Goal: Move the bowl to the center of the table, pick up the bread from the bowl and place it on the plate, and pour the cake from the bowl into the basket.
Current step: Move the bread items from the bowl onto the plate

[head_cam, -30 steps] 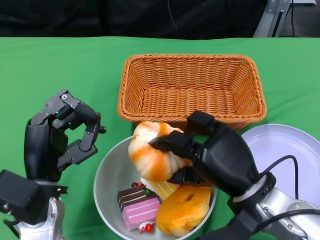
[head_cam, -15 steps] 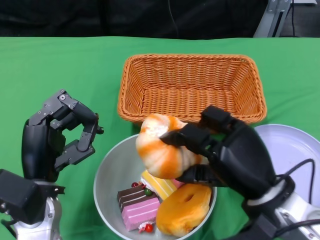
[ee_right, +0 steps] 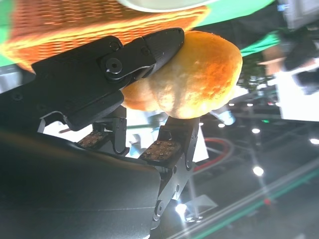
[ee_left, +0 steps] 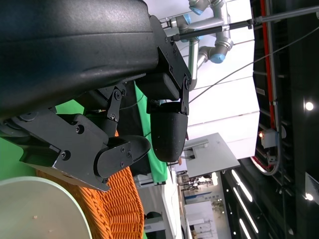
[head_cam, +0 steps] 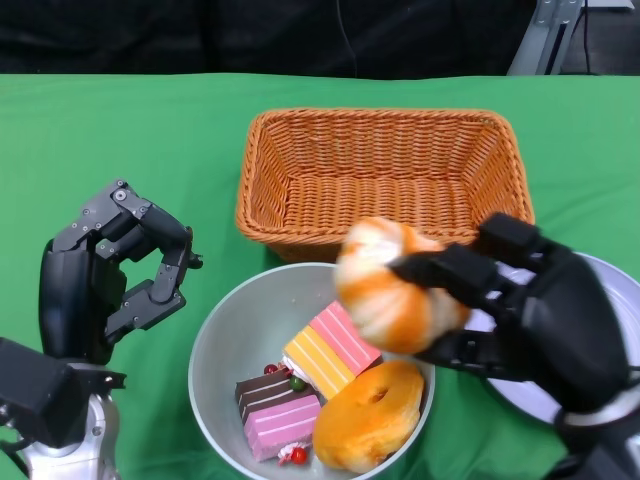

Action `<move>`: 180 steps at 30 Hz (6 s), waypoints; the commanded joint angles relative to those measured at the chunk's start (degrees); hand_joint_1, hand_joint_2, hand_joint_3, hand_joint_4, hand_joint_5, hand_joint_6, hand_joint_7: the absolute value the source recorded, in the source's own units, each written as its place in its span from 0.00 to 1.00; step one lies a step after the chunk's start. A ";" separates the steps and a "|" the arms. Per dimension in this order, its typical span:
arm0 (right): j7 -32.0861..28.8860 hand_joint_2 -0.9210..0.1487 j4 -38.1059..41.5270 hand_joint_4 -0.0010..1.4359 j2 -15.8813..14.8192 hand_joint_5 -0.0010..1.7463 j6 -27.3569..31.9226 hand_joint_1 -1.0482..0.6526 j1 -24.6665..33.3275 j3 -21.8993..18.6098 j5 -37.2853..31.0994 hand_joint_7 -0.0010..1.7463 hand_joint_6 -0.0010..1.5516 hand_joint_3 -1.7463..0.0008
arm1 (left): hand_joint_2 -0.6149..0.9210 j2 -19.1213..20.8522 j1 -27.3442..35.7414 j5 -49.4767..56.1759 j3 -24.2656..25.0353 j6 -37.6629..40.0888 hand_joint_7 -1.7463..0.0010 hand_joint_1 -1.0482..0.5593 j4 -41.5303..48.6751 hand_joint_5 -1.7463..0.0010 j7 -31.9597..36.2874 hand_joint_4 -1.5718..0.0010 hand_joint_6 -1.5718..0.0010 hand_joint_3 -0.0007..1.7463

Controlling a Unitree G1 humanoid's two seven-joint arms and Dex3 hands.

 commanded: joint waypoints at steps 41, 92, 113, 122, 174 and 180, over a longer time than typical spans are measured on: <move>-13.75 0.06 31.96 0.61 -4.87 0.66 3.07 0.58 0.57 -8.98 3.87 0.11 0.75 1.00 | 0.85 2.11 -0.94 -1.90 1.52 -0.44 0.19 0.60 1.66 0.11 -2.66 0.51 0.53 0.50; 8.76 0.00 24.42 0.48 -4.64 0.03 21.37 0.40 1.56 -0.51 5.94 0.00 0.39 1.00 | 0.86 1.78 -0.45 -2.06 1.28 -0.03 0.20 0.61 1.29 0.11 -2.97 0.51 0.53 0.48; 13.70 0.00 5.10 0.25 -2.48 0.01 27.31 0.28 8.57 -1.92 6.23 0.02 0.32 0.98 | 0.85 1.89 -0.87 -1.50 1.22 -0.60 0.18 0.60 2.13 0.10 -2.82 0.51 0.54 0.50; 13.85 0.00 -5.48 0.32 -3.87 0.03 20.87 0.27 12.68 -1.55 5.56 0.00 0.32 0.99 | 0.84 1.95 -1.17 -1.12 1.21 -0.75 0.18 0.61 2.70 0.11 -2.61 0.51 0.54 0.51; 31.06 0.03 -21.27 0.51 1.82 0.03 8.37 0.18 8.39 2.32 -5.07 0.01 0.45 1.00 | 0.87 0.98 -0.69 0.60 0.71 -1.21 0.20 0.60 1.91 0.11 -0.48 0.52 0.53 0.46; 32.72 0.02 -20.35 0.49 0.52 0.01 8.10 0.17 7.32 2.48 -5.92 0.00 0.43 1.00 | 0.87 0.96 -0.56 -0.07 0.70 -0.88 0.20 0.61 1.66 0.11 -1.04 0.52 0.53 0.47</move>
